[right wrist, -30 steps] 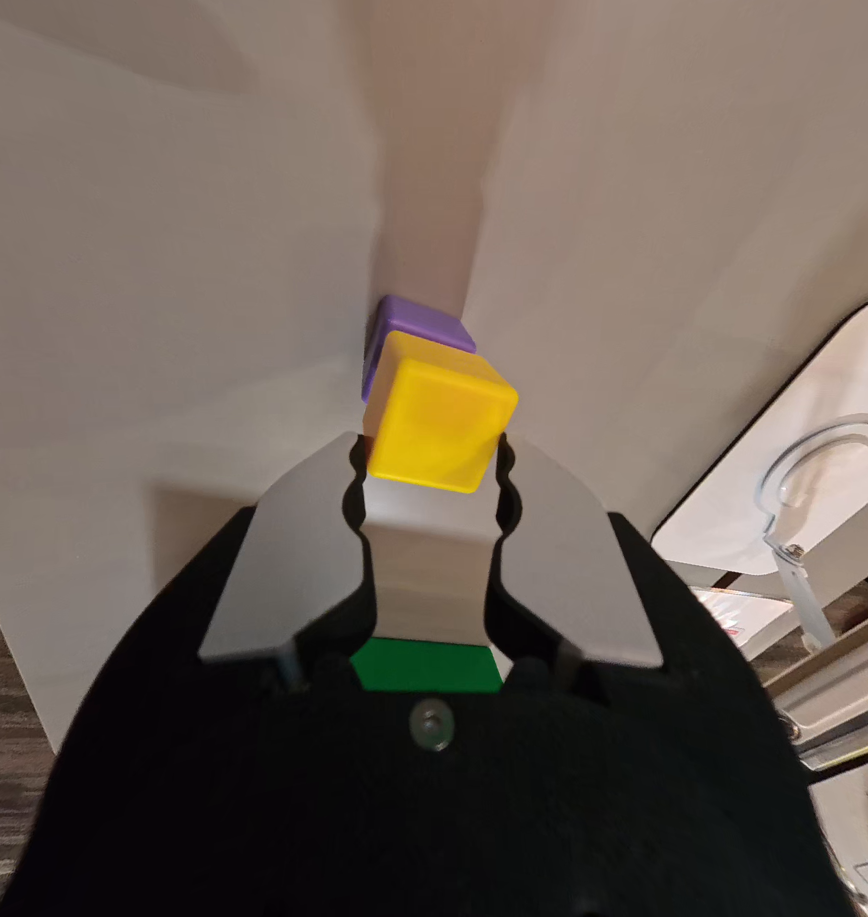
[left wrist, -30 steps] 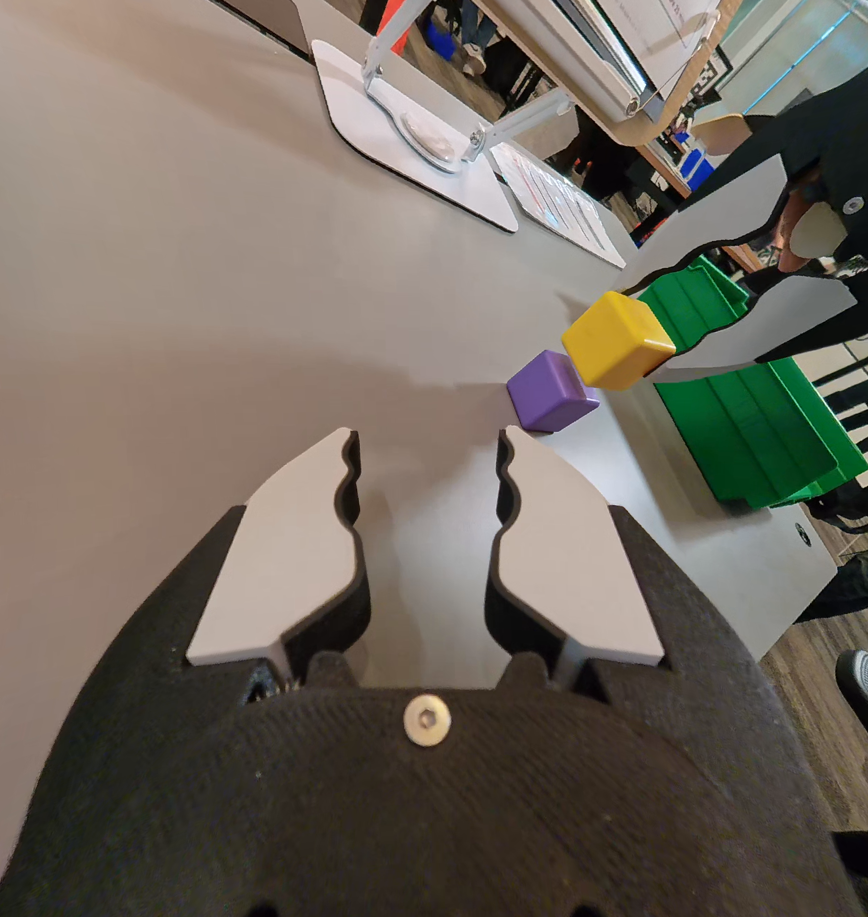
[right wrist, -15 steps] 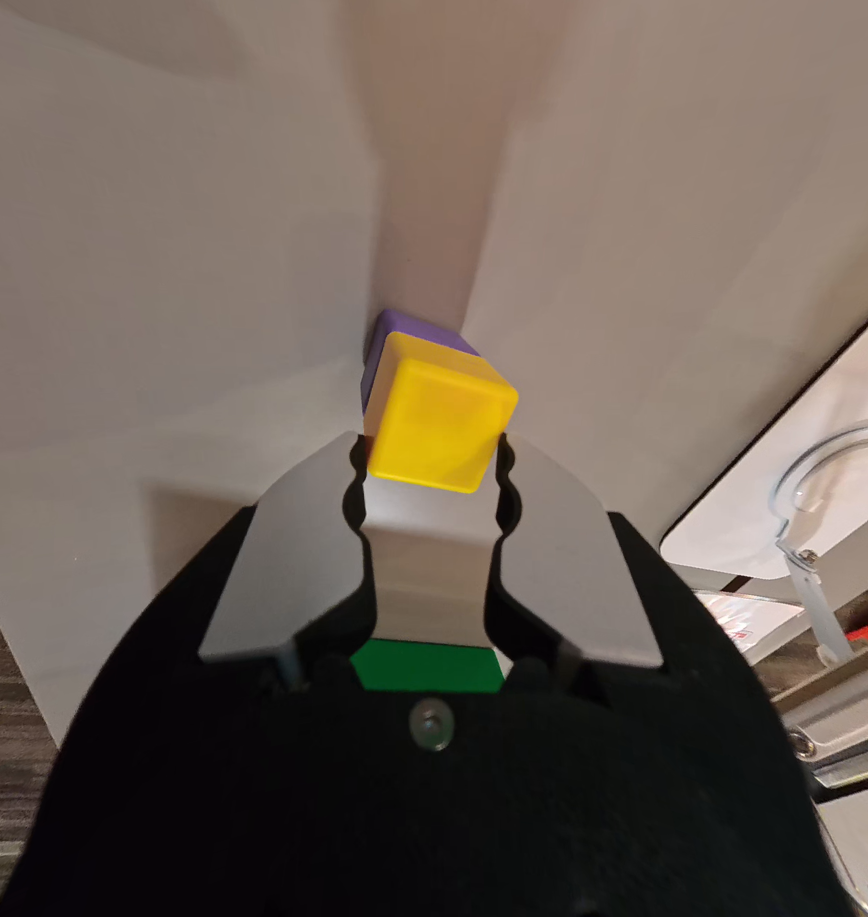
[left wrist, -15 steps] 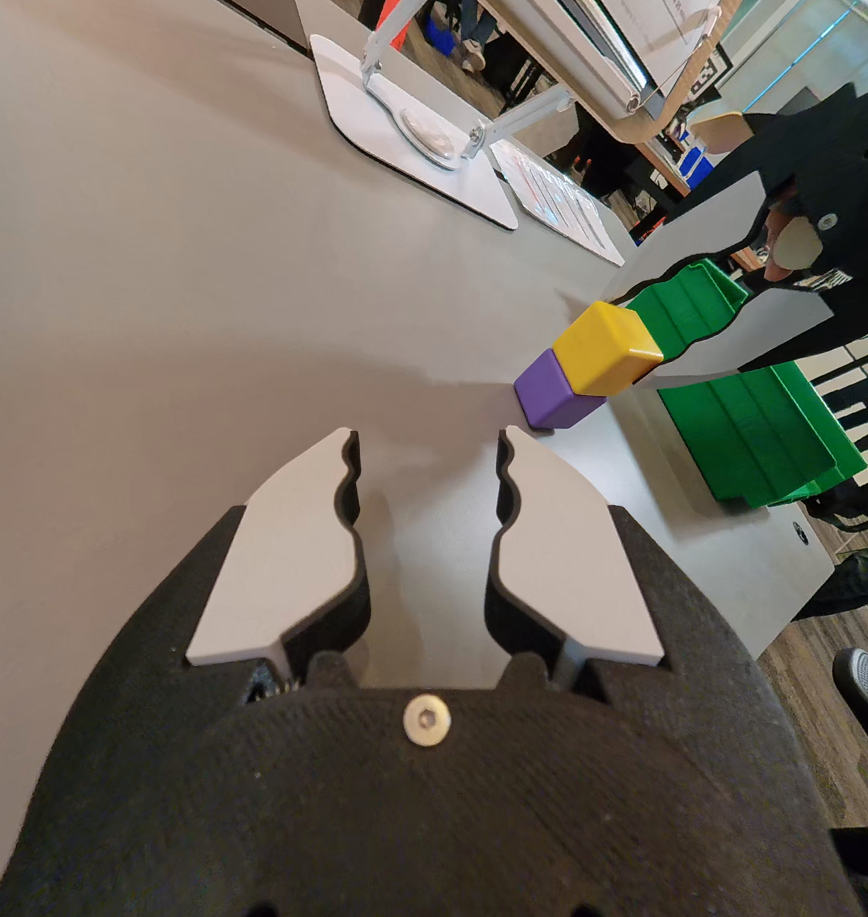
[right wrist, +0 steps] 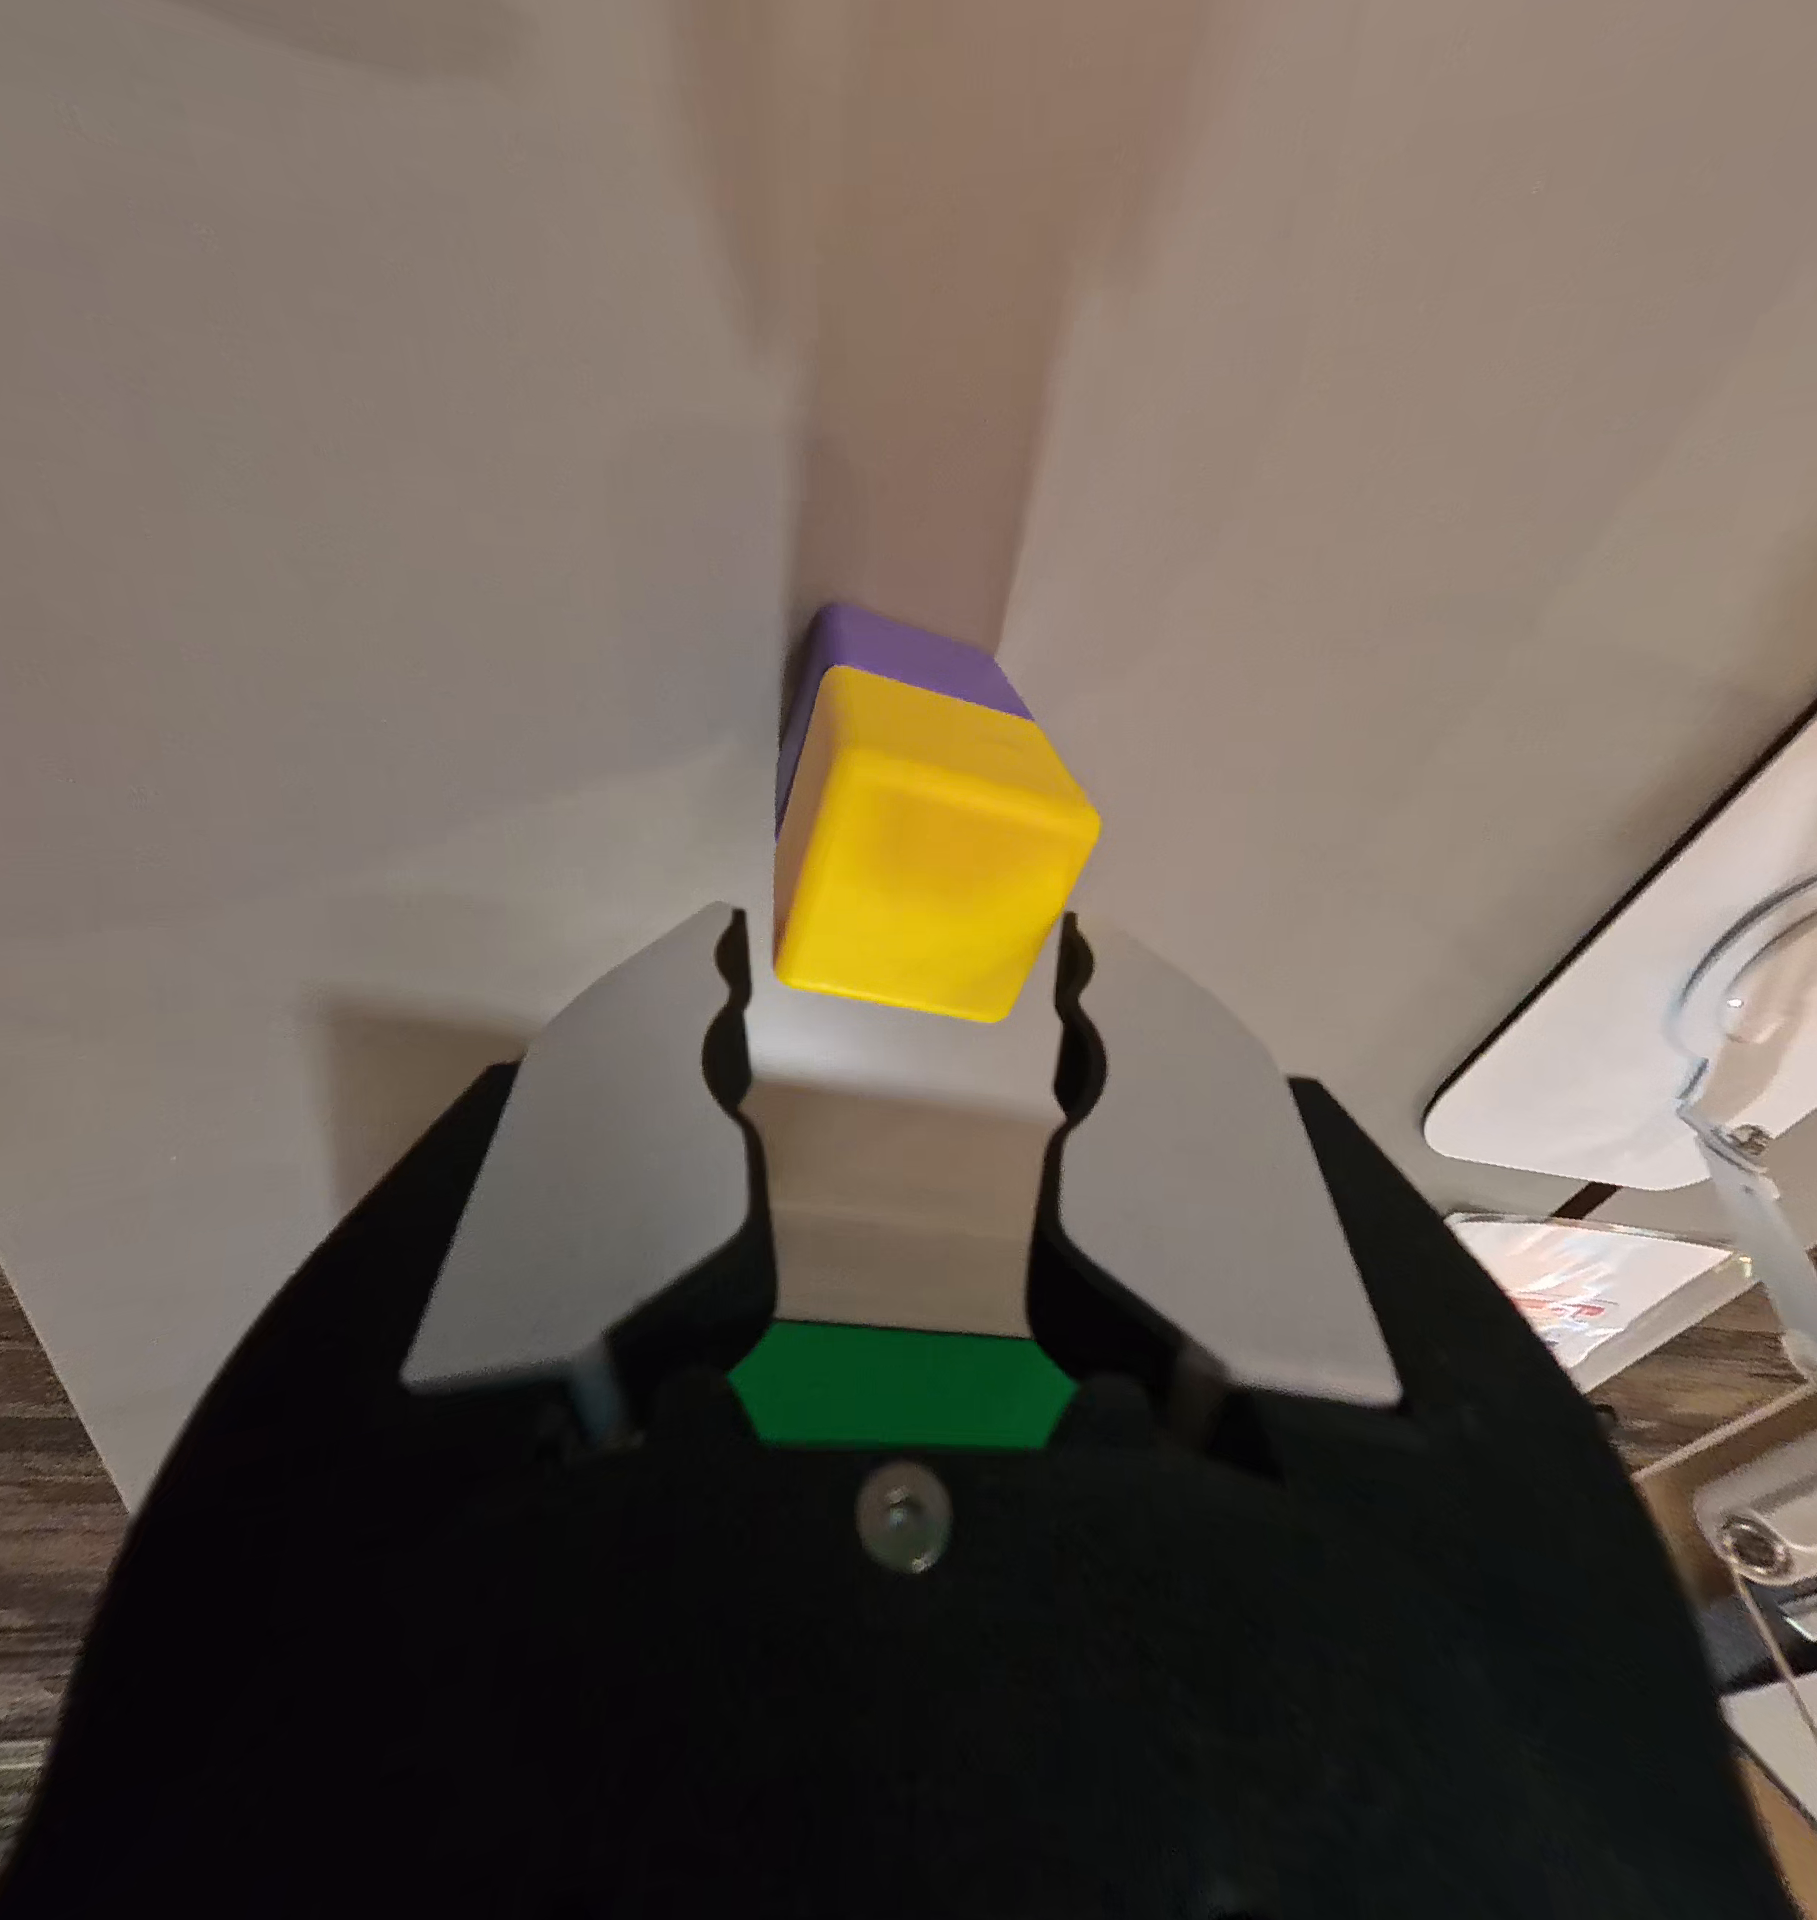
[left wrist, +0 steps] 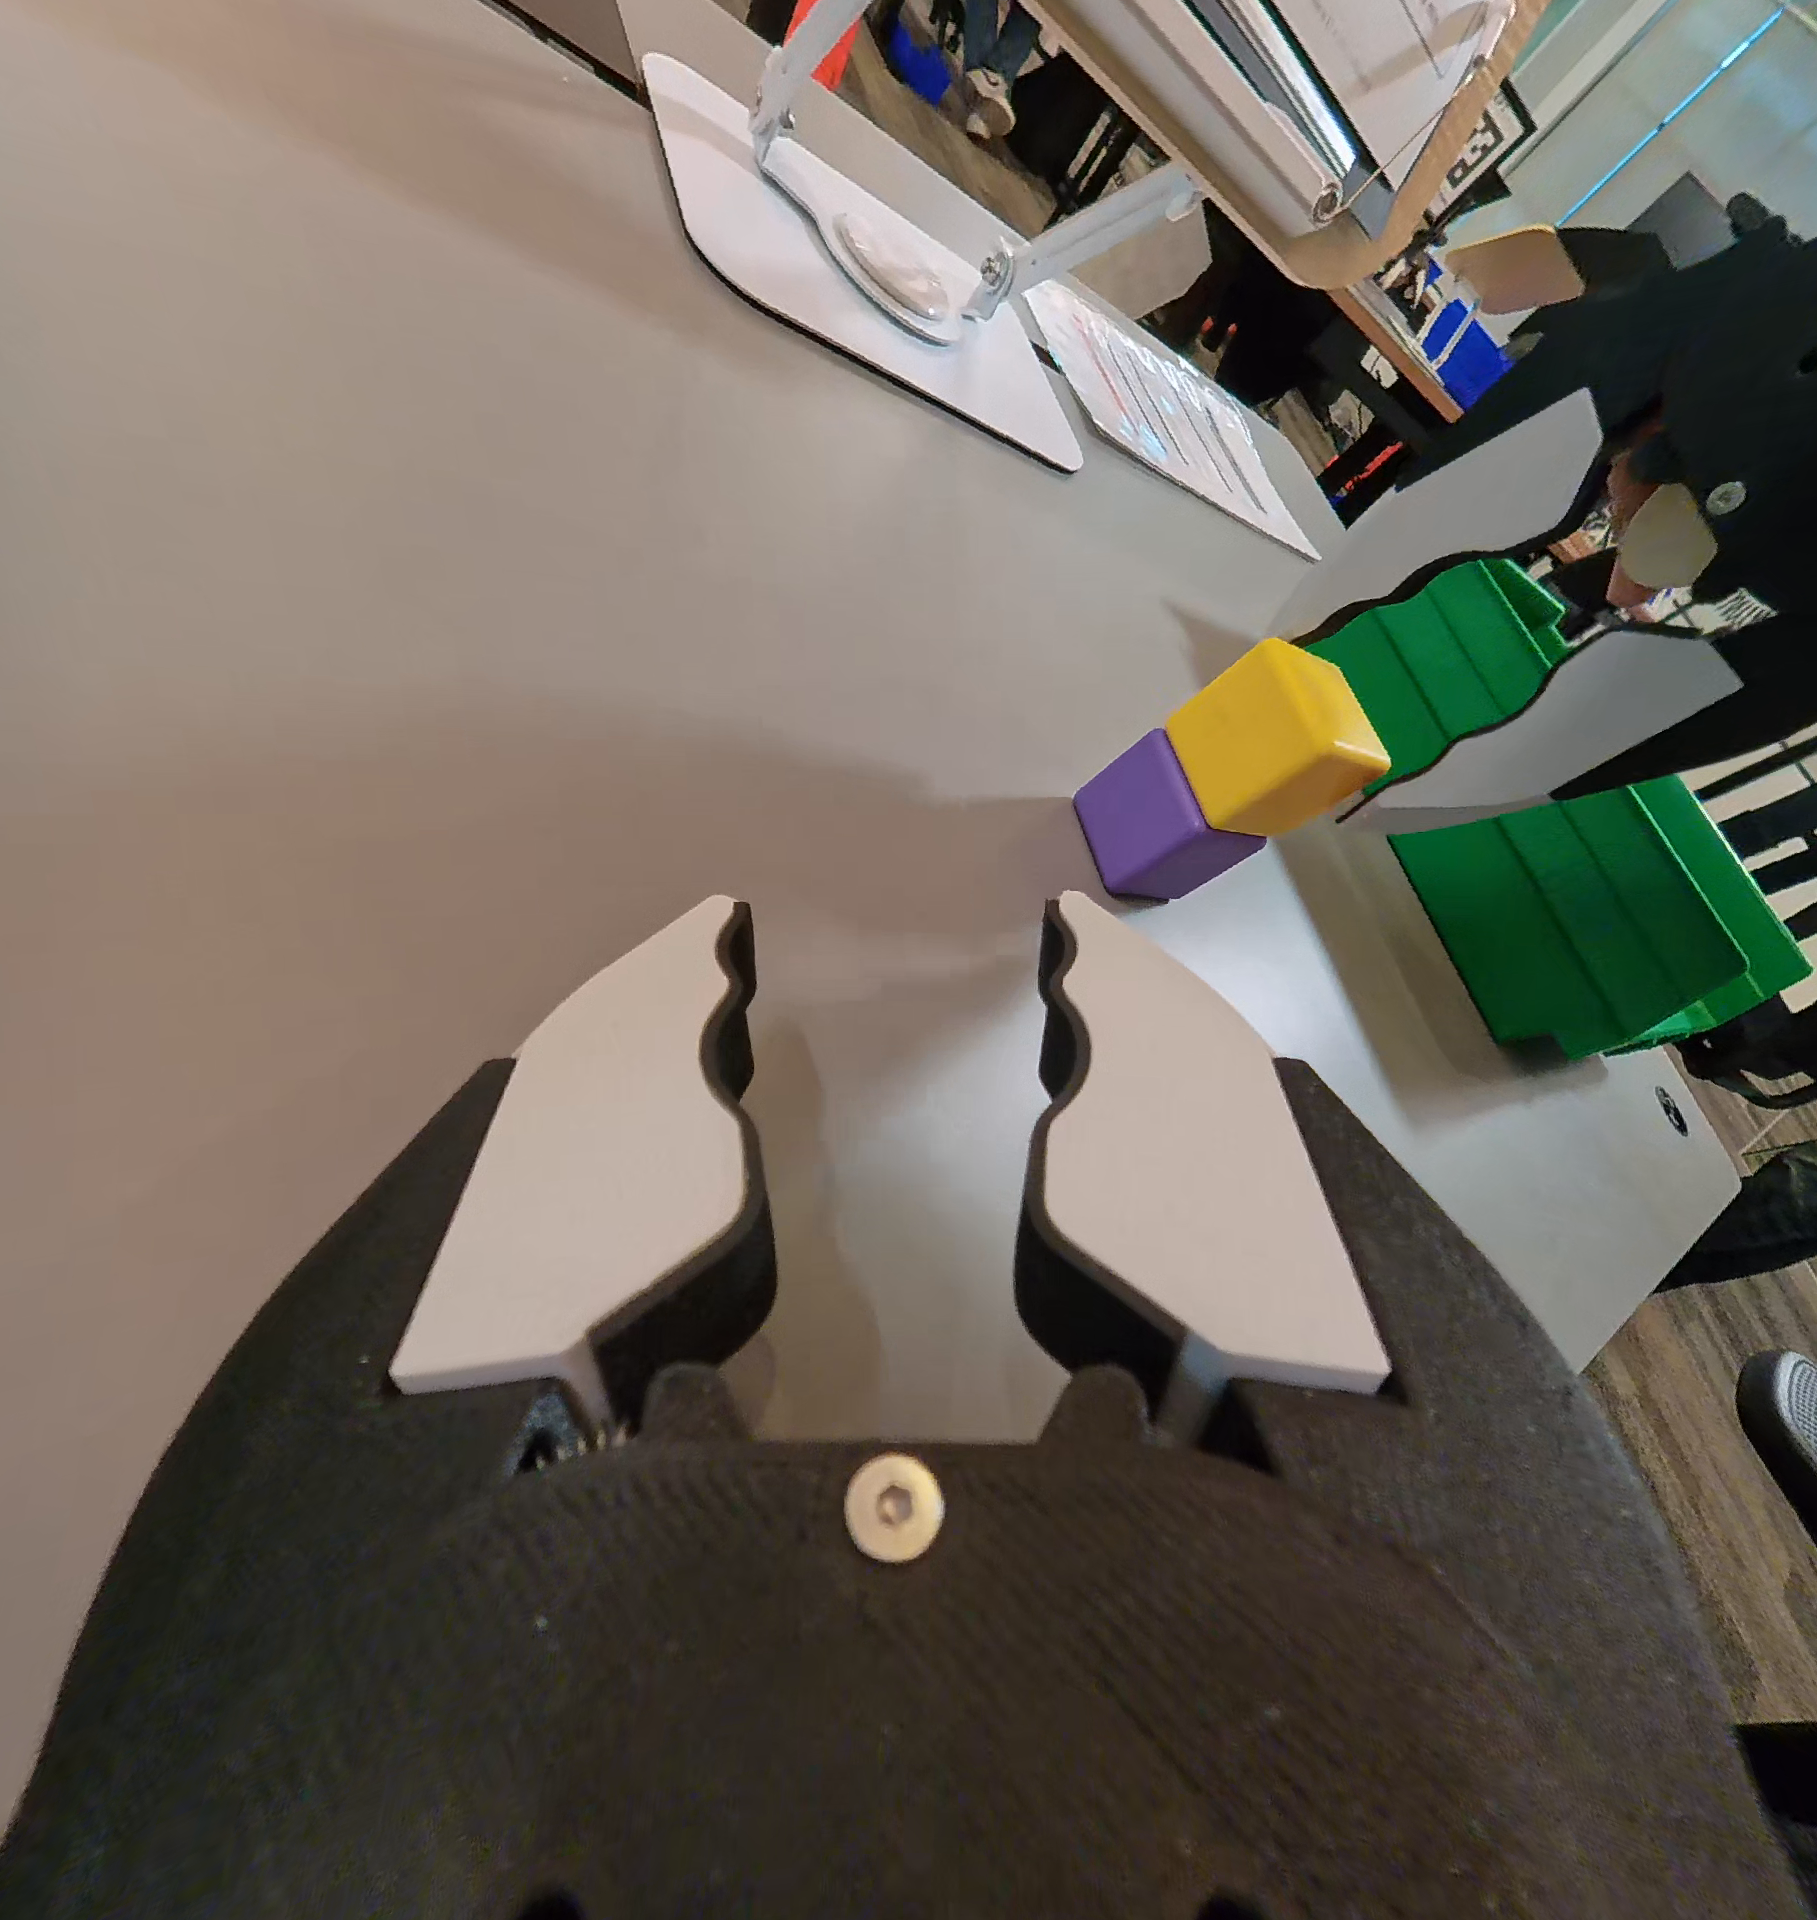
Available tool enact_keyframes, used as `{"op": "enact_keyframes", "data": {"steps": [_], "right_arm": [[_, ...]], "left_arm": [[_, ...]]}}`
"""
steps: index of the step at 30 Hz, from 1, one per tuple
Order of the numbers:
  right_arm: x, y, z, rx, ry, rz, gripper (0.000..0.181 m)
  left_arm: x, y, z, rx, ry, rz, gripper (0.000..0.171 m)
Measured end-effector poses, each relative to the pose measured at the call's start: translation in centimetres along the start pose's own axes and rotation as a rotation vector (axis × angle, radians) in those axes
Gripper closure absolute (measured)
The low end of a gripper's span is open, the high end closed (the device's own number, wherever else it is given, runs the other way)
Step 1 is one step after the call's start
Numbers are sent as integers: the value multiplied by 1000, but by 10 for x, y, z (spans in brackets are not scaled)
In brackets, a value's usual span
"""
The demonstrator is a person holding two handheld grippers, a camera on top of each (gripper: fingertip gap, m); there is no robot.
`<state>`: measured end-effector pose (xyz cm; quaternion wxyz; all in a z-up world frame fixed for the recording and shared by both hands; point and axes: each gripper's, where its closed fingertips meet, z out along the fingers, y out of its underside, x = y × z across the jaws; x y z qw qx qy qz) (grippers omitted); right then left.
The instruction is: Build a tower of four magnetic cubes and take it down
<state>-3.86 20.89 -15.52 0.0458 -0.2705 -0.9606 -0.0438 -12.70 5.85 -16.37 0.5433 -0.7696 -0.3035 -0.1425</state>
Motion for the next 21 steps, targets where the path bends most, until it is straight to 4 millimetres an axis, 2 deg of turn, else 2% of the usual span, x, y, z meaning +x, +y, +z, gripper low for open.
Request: {"op": "enact_keyframes", "data": {"steps": [5,9,12,16,18,21], "right_arm": [[0,-2,-6,35,17,34,112],[3,-19,-32,178,57,99,112],[2,-44,-61,368,106,178,112],[2,-80,-98,677,237,343,102],[0,-94,-110,832,311,433,96],[-12,-111,-114,1037,375,563,97]], "left_arm": [[1,0,0,0,2,3,118],[2,-1,-1,8,-3,22,118],[5,-4,-3,22,-16,67,118],[11,-9,-7,46,-33,149,118],[15,-12,-11,65,-41,191,118],[18,-15,-15,82,-57,231,118]]}}
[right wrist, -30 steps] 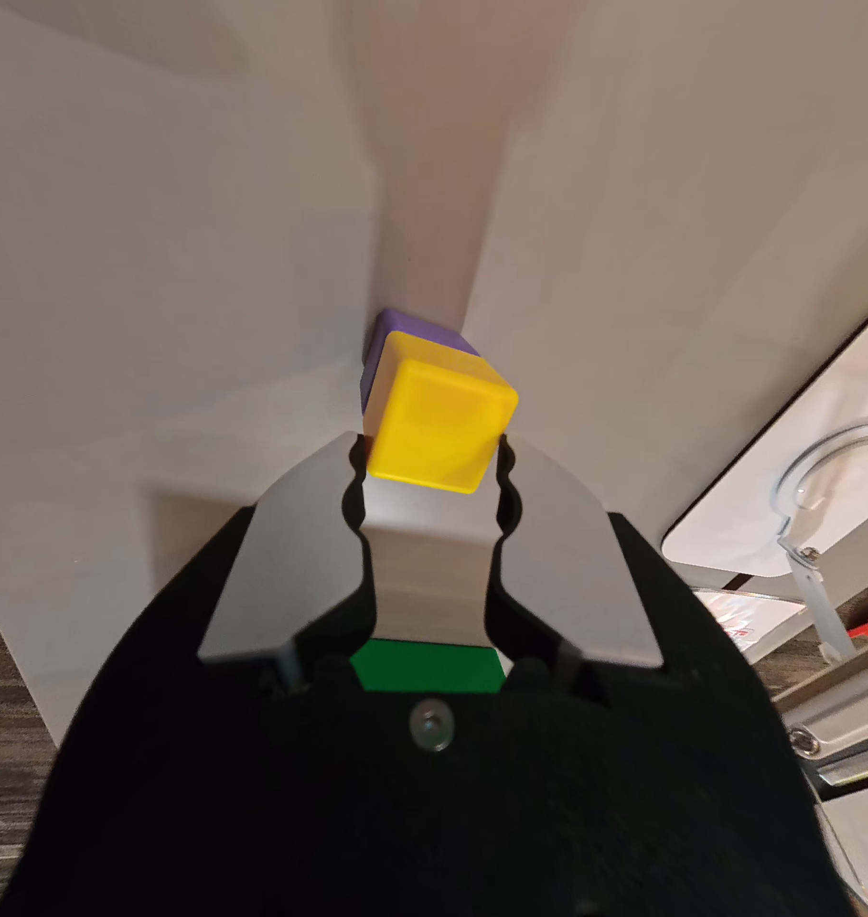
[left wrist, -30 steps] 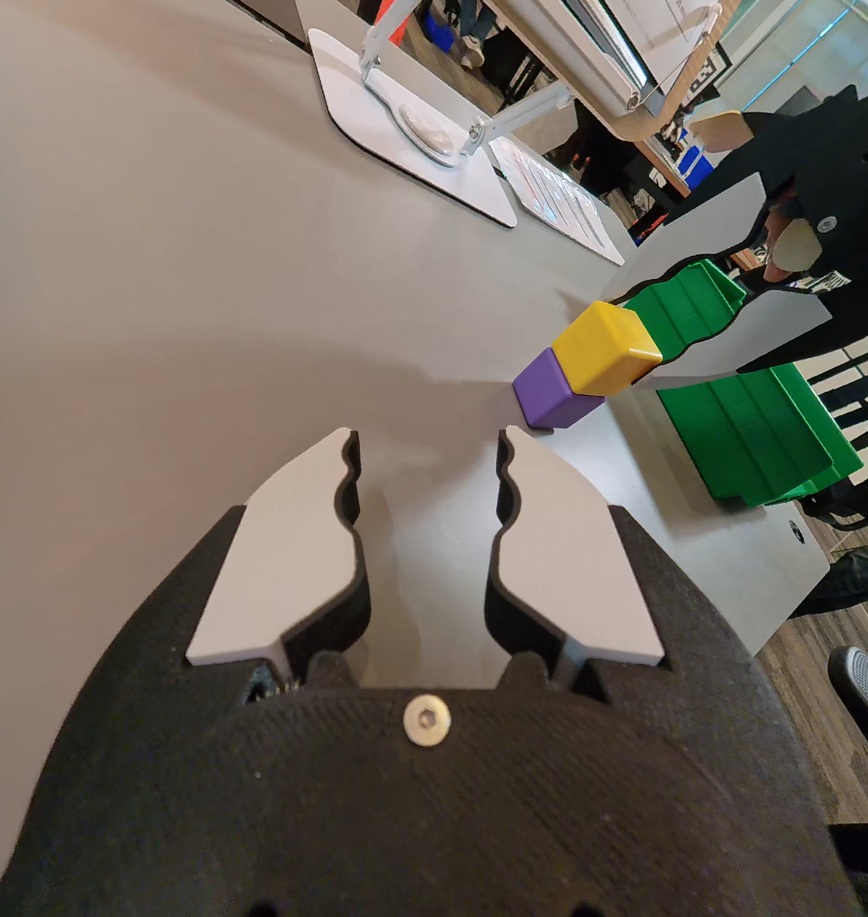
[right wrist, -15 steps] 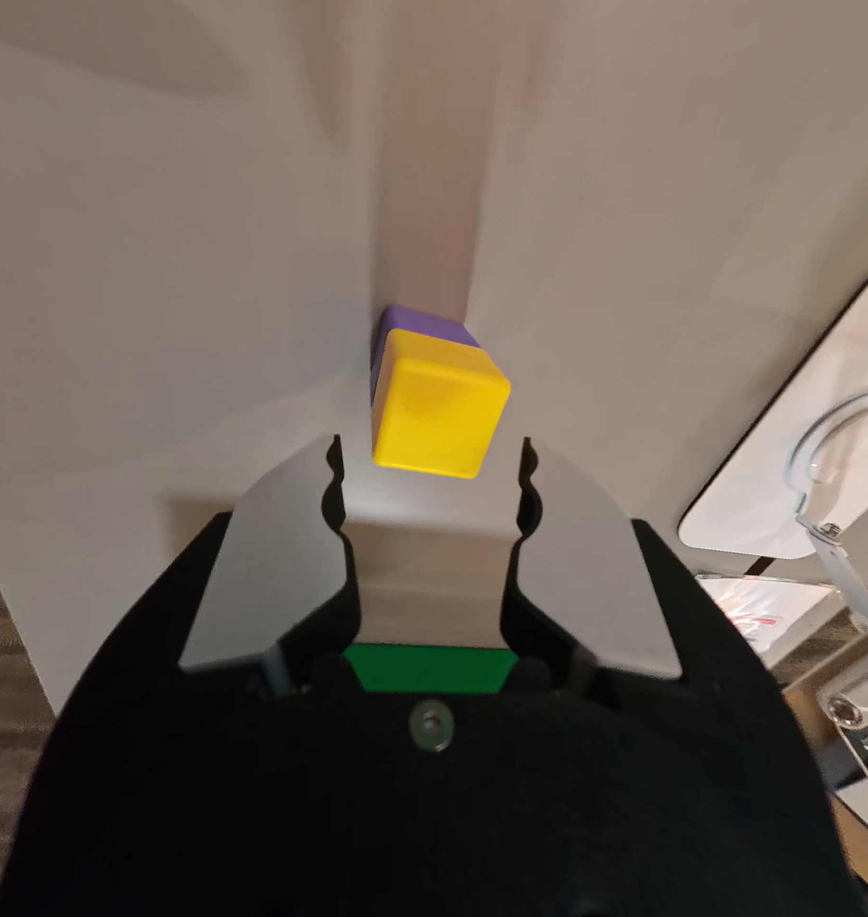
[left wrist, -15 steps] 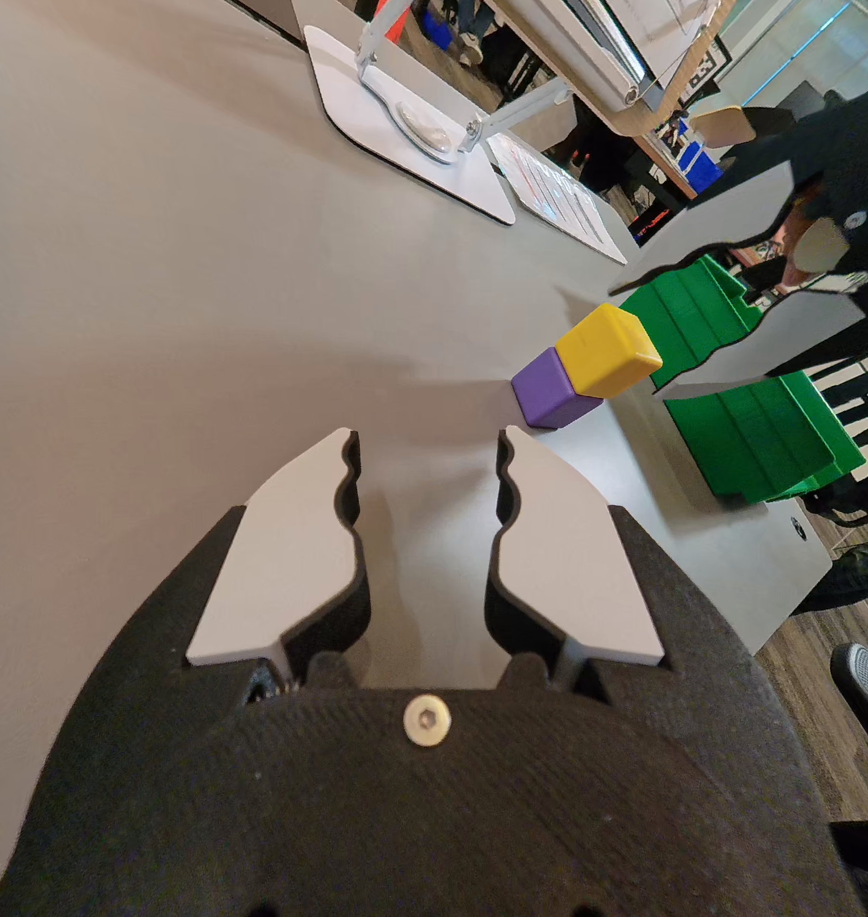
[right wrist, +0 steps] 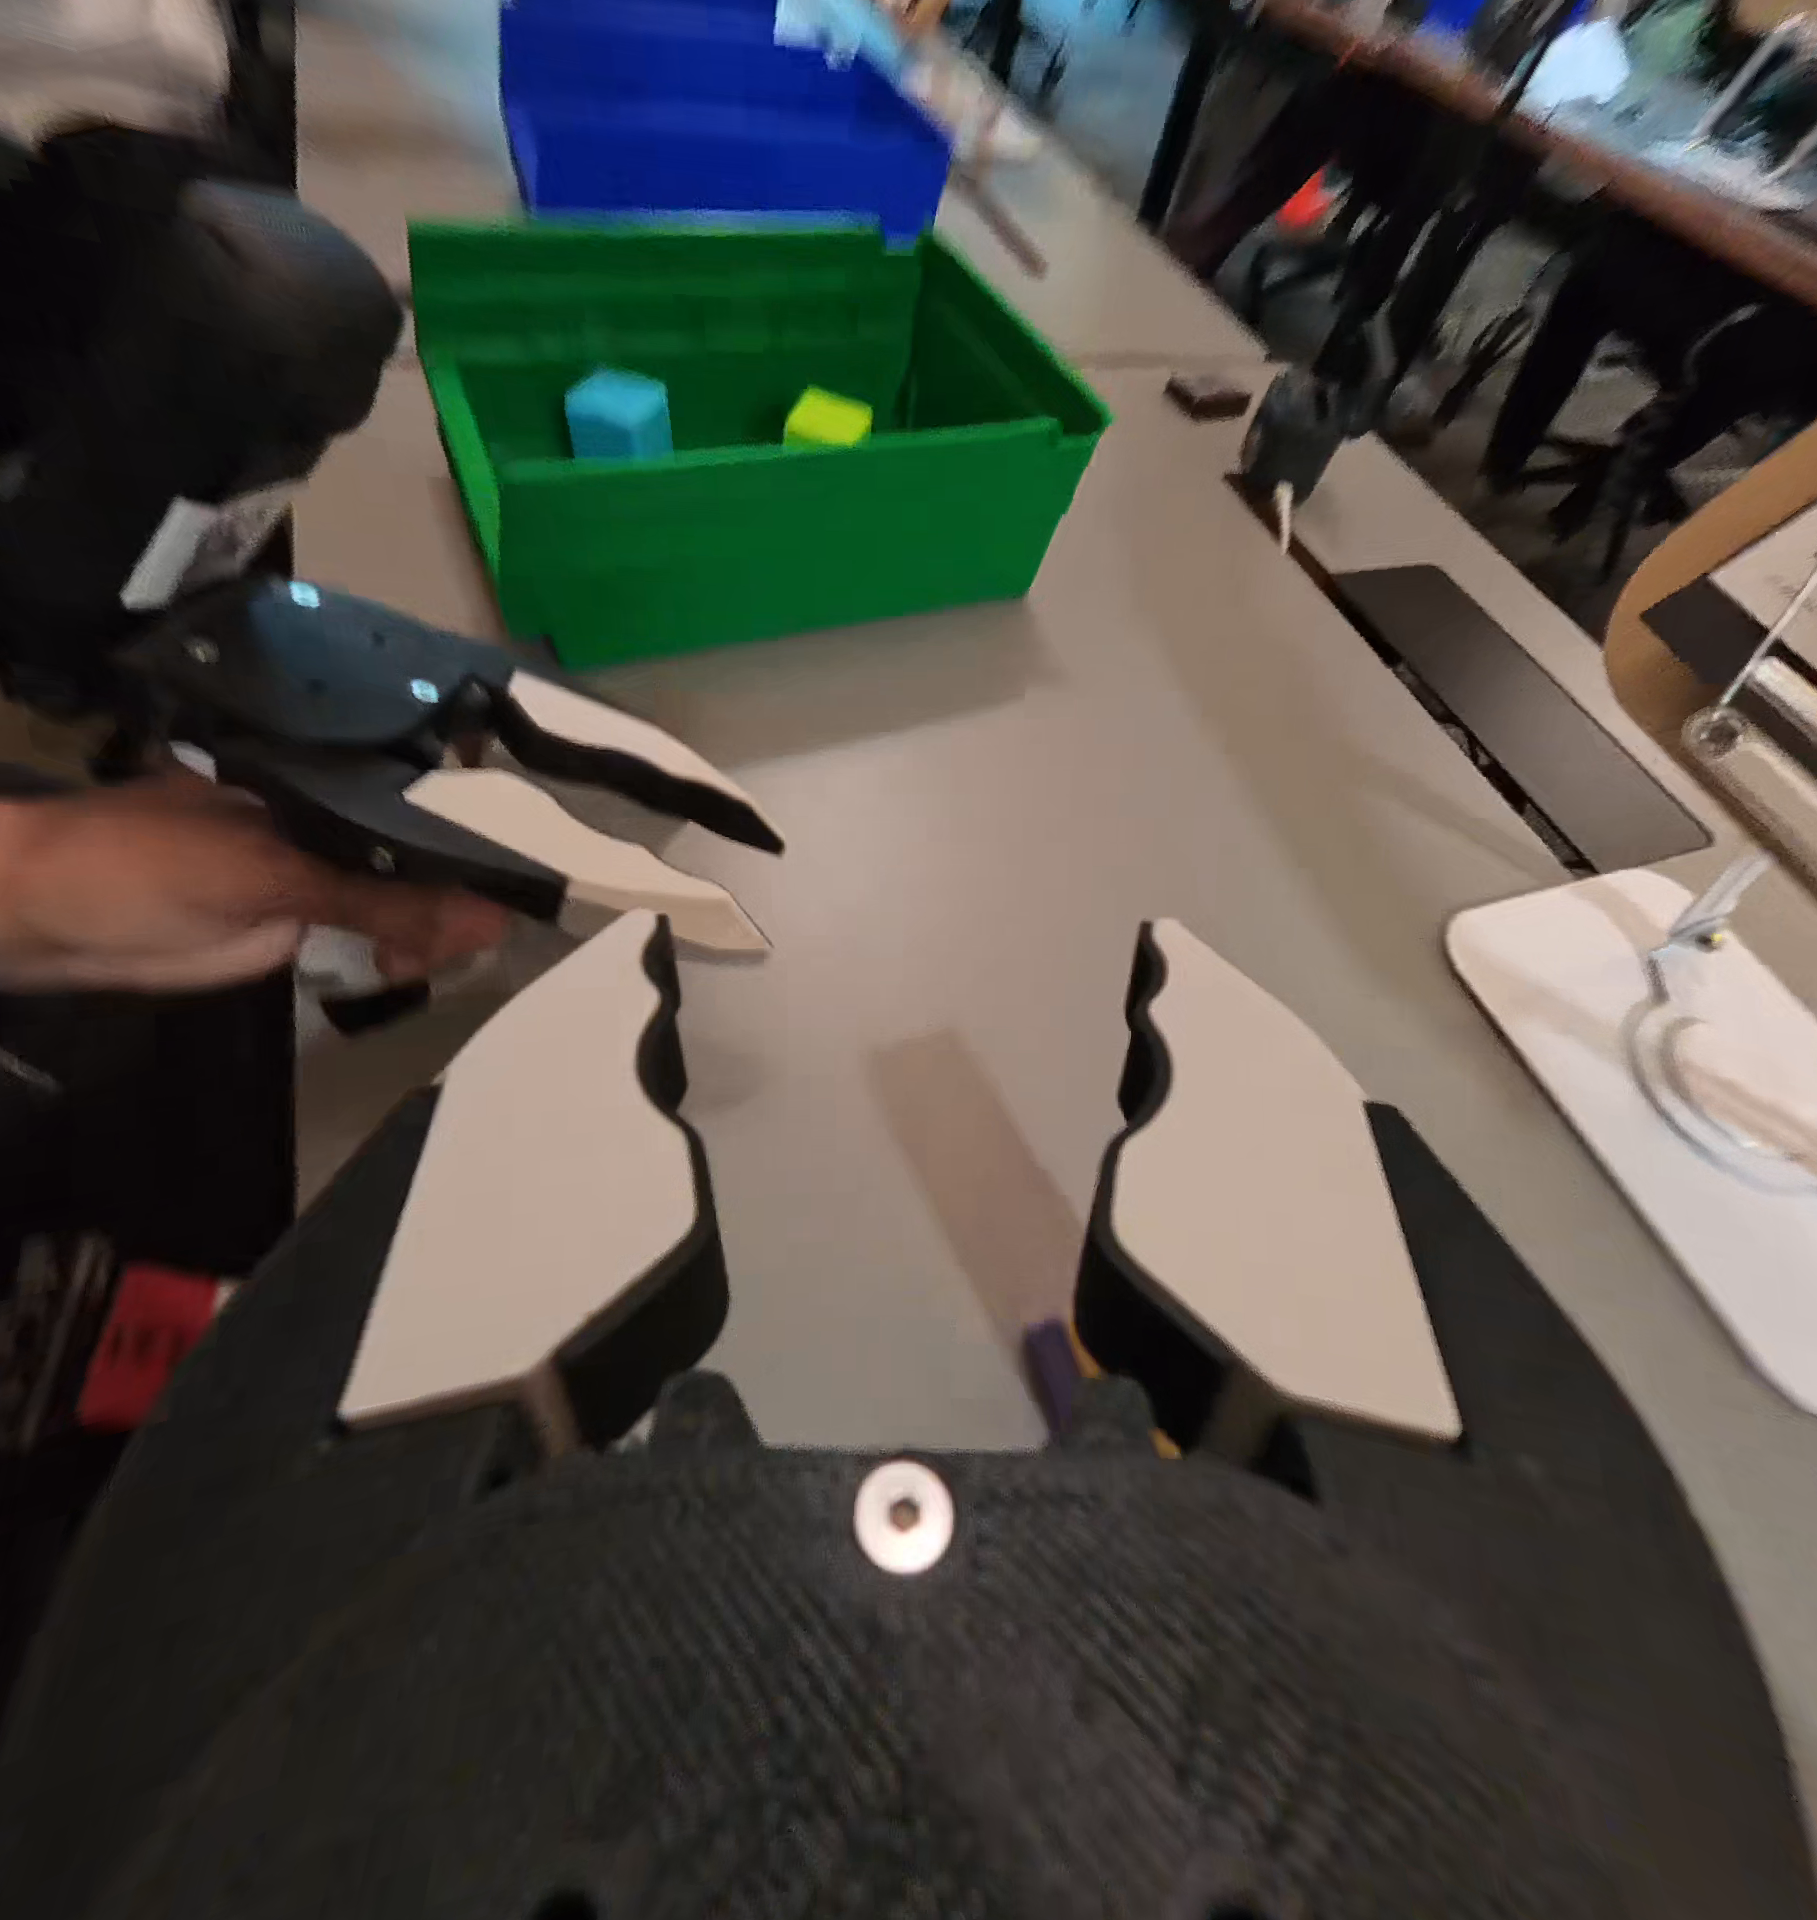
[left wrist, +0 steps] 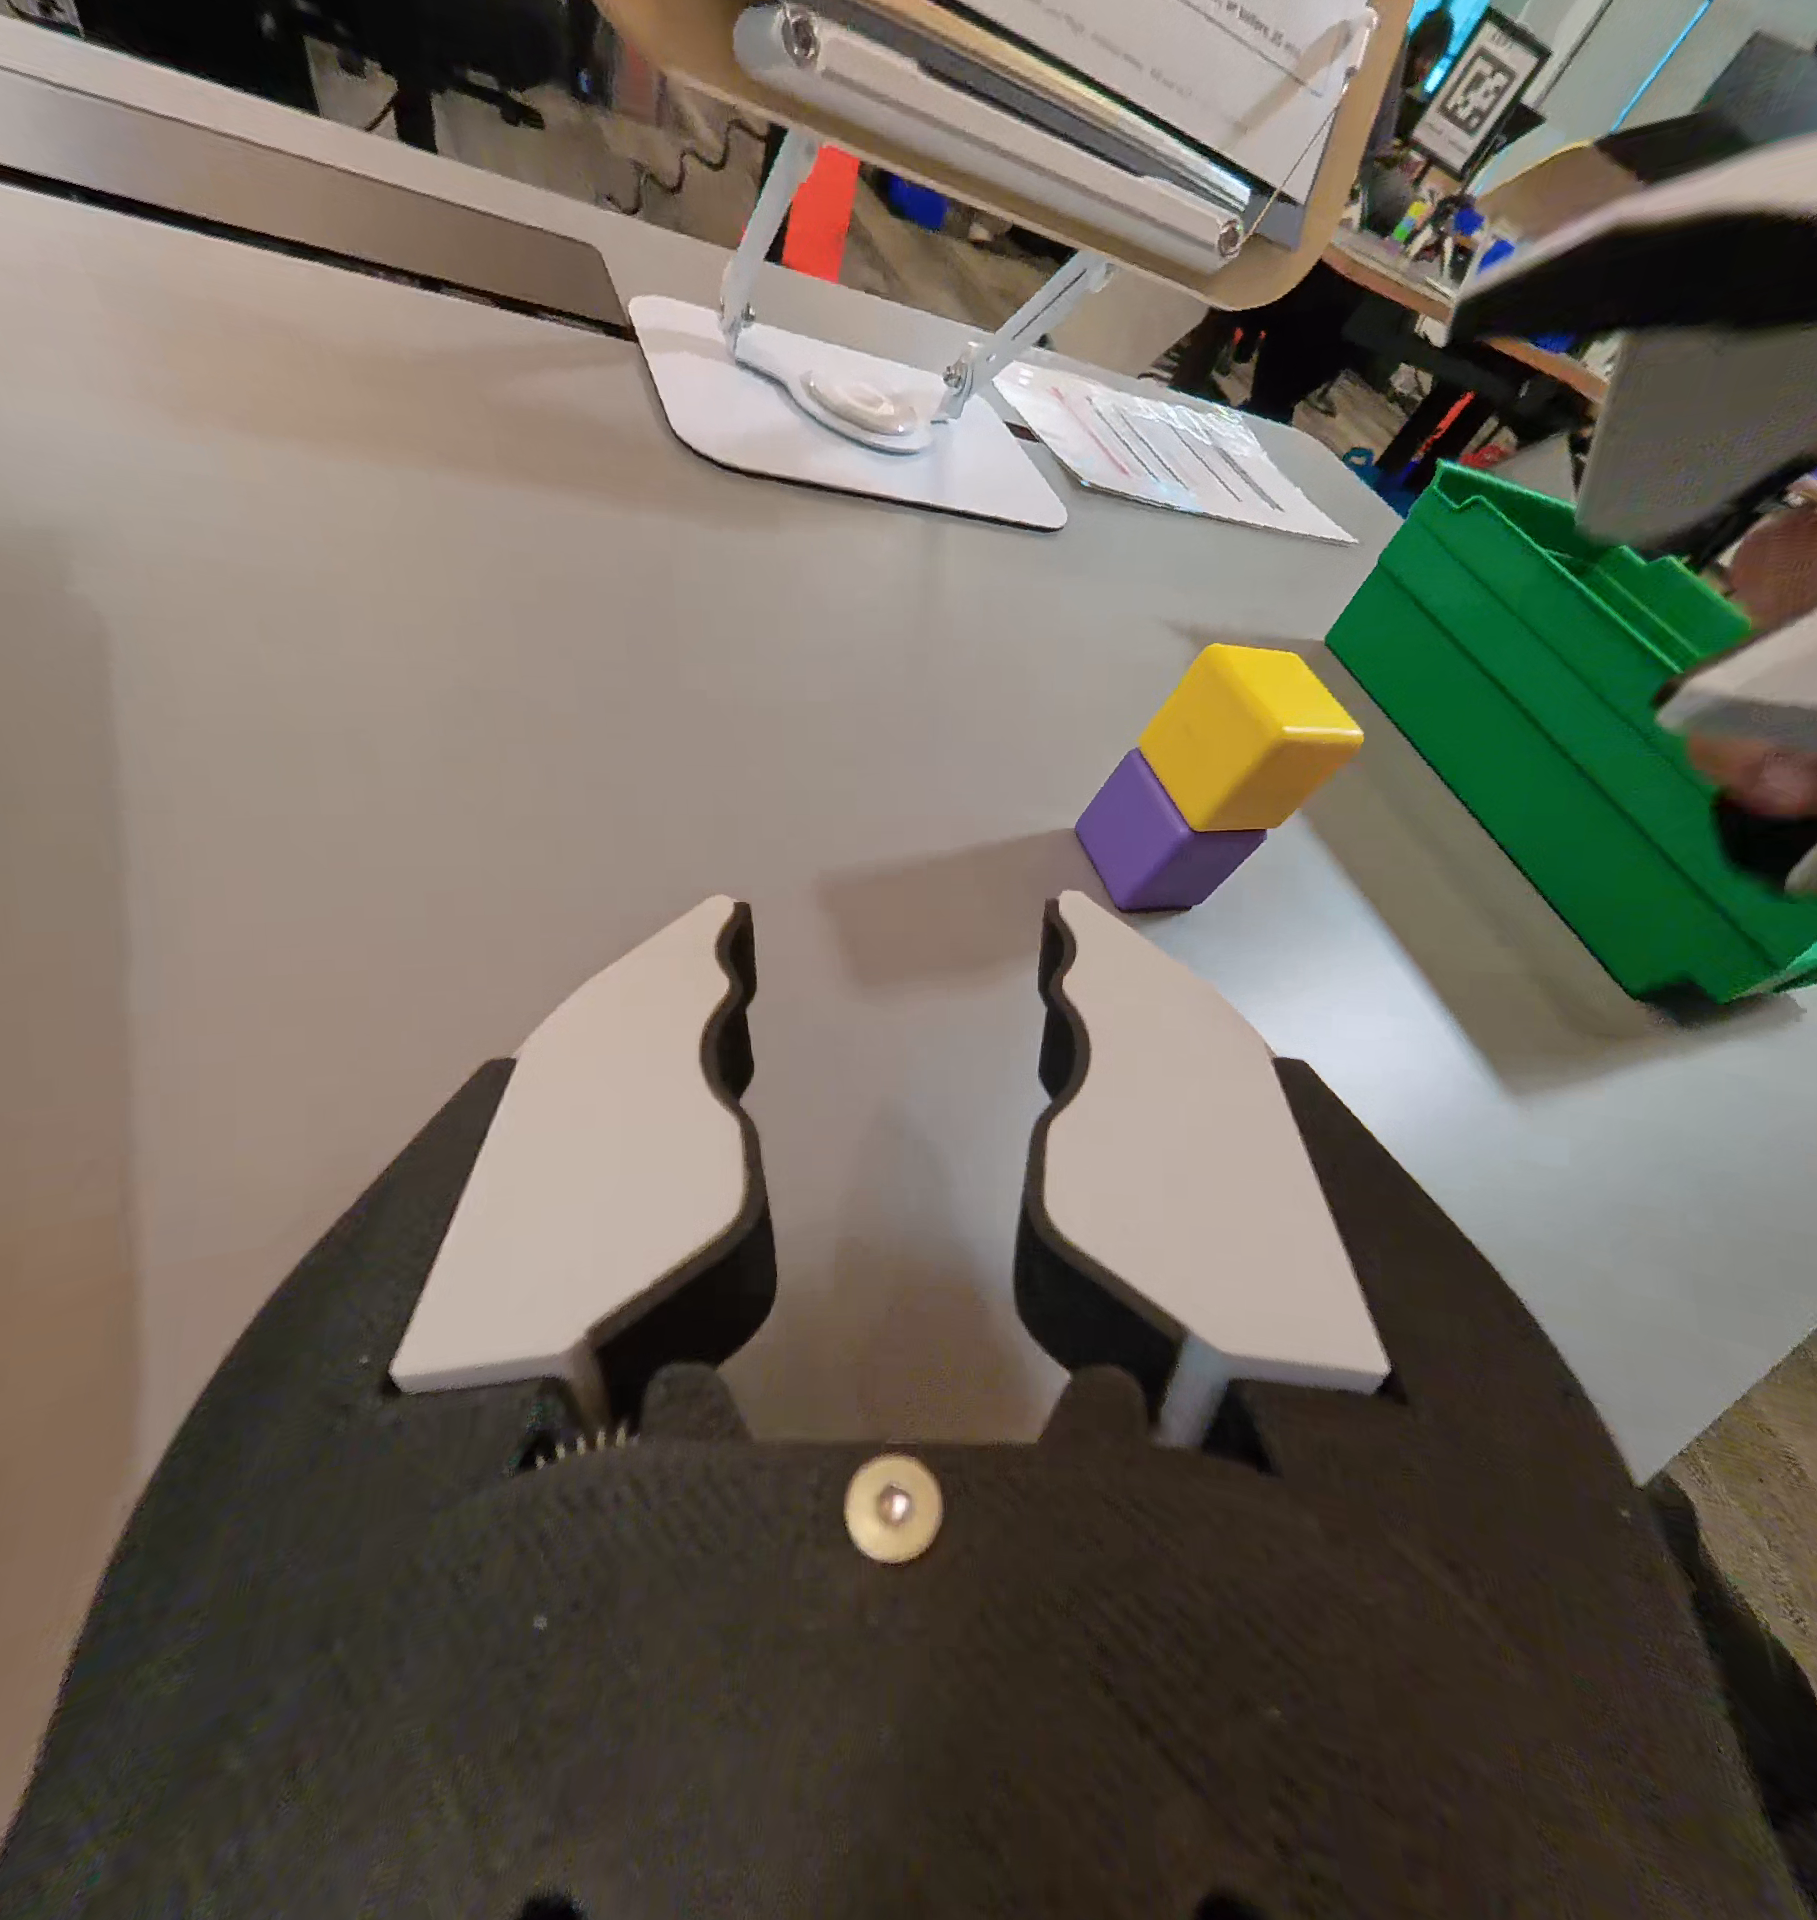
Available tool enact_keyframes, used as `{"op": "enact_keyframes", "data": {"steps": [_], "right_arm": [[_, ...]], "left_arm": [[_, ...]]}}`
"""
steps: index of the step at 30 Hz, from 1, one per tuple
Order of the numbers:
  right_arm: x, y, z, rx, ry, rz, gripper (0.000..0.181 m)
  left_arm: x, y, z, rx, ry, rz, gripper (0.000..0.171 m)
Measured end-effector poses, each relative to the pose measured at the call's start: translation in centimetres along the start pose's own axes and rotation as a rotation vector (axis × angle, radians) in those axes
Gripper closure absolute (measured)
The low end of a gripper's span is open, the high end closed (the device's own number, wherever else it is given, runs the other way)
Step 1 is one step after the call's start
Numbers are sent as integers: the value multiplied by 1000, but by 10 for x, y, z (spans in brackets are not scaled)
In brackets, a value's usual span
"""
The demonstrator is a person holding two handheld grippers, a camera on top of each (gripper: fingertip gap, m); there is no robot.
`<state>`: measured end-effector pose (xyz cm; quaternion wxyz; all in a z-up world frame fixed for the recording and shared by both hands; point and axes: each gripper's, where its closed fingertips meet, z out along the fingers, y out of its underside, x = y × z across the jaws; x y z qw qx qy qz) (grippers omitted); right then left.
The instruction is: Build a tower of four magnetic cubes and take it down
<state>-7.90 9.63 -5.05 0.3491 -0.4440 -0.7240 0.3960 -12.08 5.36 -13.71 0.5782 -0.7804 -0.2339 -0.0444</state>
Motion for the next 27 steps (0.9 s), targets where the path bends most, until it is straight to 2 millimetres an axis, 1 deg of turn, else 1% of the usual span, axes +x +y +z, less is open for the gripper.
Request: {"op": "enact_keyframes", "data": {"steps": [2,4,7,10,13,17,19,22,23,25,27], "right_arm": [[-8,4,1,100,46,88,100],[-9,14,-2,161,96,152,105],[-7,31,-10,201,145,198,104],[-5,41,-16,184,160,182,100],[-2,40,-20,247,171,196,104],[-8,41,-19,308,152,194,110],[-15,42,-17,299,126,189,111],[-30,41,-18,297,77,184,112],[-35,42,-19,292,59,182,112],[-44,46,-23,269,26,171,111],[-53,57,-27,227,7,140,111]], "left_arm": [[1,-1,-2,3,0,-1,118],[1,-1,-2,5,0,-6,118],[-1,-1,-2,-5,-10,4,118],[-3,-5,-4,3,-19,25,118],[-6,-14,-9,18,-39,38,117],[-20,-35,-25,82,-91,45,115],[-30,-48,-38,113,-116,34,113],[-53,-76,-67,176,-177,23,112],[-65,-86,-79,190,-208,26,111],[-94,-99,-103,171,-285,40,105],[-128,-104,-126,112,-360,57,101]]}}
